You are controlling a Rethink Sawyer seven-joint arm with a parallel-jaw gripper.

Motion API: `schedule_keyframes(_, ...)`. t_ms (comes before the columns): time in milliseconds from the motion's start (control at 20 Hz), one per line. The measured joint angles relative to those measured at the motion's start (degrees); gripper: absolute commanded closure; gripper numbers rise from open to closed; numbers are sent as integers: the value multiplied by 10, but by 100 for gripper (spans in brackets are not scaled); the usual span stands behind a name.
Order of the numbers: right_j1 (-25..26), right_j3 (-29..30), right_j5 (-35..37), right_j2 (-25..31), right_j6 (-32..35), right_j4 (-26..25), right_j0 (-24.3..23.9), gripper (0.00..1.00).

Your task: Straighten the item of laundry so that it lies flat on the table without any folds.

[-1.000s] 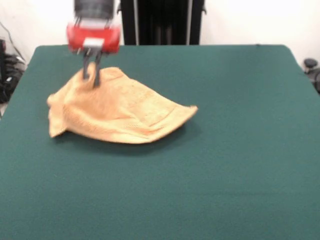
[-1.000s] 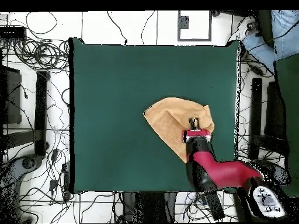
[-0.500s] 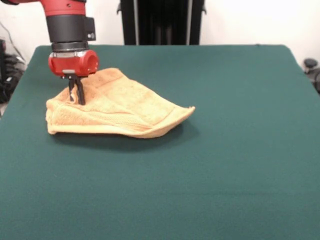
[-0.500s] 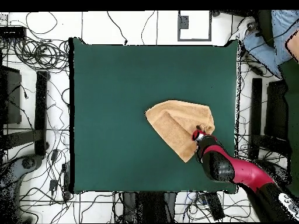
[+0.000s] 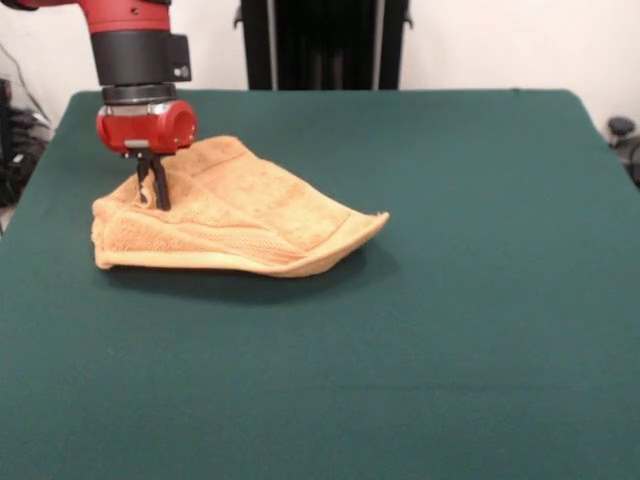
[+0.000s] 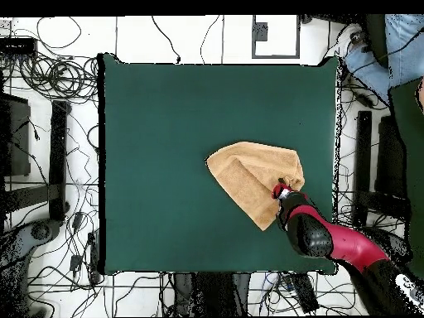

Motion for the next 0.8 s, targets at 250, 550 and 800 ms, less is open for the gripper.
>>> schedule_keyframes(250, 5, 2, 9, 17, 0, 0, -17, 100)
schedule_keyframes(550, 31, 14, 41, 86, 0, 20, -79, 0)
schedule_keyframes(800, 47, 17, 50, 111, 0, 29, -108, 0)
